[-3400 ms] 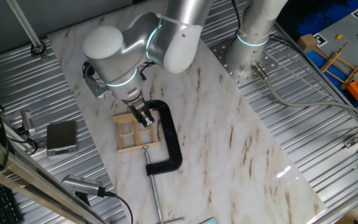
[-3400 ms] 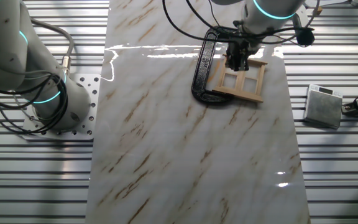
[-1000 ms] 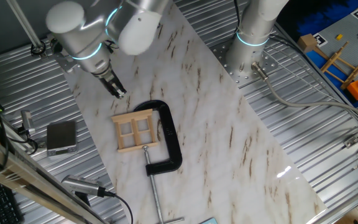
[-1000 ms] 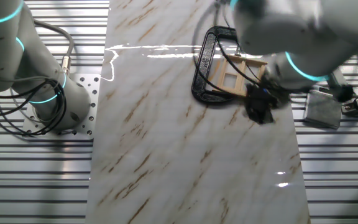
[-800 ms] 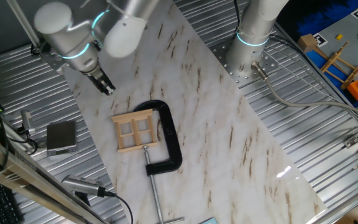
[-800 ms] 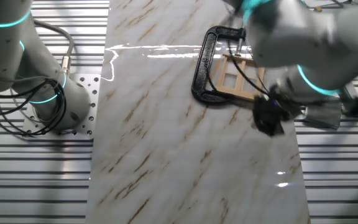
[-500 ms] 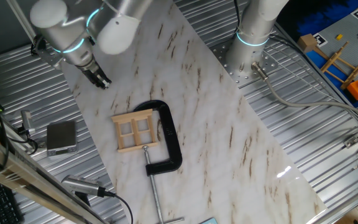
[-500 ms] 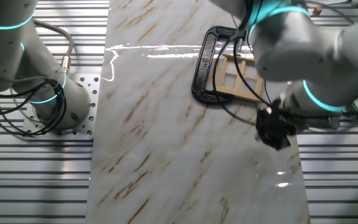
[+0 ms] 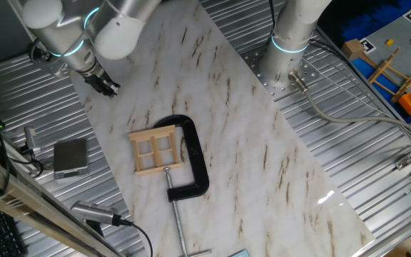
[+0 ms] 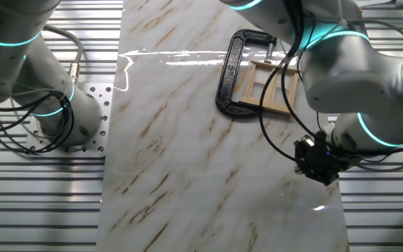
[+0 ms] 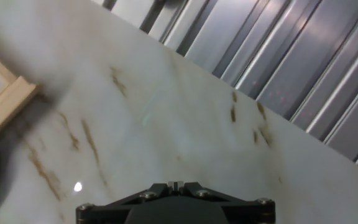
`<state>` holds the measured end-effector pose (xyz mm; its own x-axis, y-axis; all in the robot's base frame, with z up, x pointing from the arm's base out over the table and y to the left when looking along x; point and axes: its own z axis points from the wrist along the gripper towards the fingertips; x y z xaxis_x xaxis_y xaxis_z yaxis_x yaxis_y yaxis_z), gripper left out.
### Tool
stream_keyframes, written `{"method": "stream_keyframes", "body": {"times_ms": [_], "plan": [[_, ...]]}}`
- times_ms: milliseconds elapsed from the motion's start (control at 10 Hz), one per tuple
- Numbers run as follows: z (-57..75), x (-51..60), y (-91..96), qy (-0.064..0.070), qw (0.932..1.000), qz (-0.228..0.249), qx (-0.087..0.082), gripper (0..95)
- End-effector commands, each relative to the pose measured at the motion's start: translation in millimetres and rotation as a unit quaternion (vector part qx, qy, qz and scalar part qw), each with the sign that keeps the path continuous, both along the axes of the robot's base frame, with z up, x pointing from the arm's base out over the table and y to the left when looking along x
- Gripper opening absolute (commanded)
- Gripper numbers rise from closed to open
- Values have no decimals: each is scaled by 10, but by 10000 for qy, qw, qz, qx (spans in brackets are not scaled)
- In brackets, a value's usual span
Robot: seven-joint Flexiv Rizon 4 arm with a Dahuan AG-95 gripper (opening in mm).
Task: Close a sliding window
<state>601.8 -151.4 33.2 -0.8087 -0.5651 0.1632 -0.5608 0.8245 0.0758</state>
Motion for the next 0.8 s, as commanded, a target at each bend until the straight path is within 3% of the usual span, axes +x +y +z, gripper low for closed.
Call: {"method": "stream_keyframes", "body": {"times_ms": [100, 500, 800], "plan": [[7, 2, 1, 4, 10000, 0, -10, 0], [-24, 32, 53, 5, 10000, -28, -11, 0], [-14, -14, 106, -12, 9990, -450, -67, 0]]}}
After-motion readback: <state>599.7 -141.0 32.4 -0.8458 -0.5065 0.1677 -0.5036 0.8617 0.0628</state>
